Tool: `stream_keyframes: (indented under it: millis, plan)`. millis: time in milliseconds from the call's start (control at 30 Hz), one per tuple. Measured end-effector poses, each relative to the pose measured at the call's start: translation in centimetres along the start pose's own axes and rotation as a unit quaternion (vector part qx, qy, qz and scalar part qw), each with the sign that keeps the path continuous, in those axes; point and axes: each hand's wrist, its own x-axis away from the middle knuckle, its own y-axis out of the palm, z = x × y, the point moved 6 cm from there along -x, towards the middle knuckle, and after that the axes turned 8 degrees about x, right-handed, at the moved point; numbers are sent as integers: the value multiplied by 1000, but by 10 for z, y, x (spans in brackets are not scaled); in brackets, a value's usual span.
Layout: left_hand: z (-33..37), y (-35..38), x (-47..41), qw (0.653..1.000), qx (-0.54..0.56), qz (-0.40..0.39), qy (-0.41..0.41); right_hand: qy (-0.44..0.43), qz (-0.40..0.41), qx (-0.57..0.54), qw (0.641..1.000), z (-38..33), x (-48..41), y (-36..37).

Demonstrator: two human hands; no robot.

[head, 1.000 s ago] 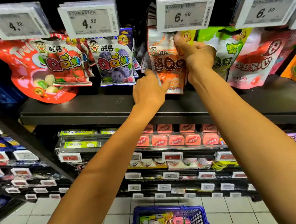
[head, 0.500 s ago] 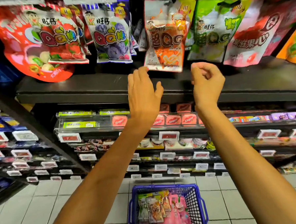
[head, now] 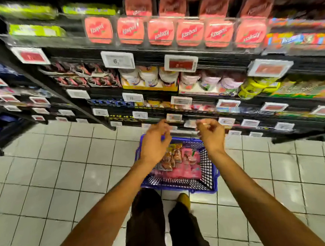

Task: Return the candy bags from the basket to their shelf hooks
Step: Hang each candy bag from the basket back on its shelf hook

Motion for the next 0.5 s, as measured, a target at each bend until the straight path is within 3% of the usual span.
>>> stream_keyframes:
  millis: [267,500]
  plan:
    - [-190,114,54,973,17,-60,-223,137,-75,126,980,205,-28,45]
    - [-340,188,45,953,-2,-59,-298,261,-158,131,943,342,-72,105]
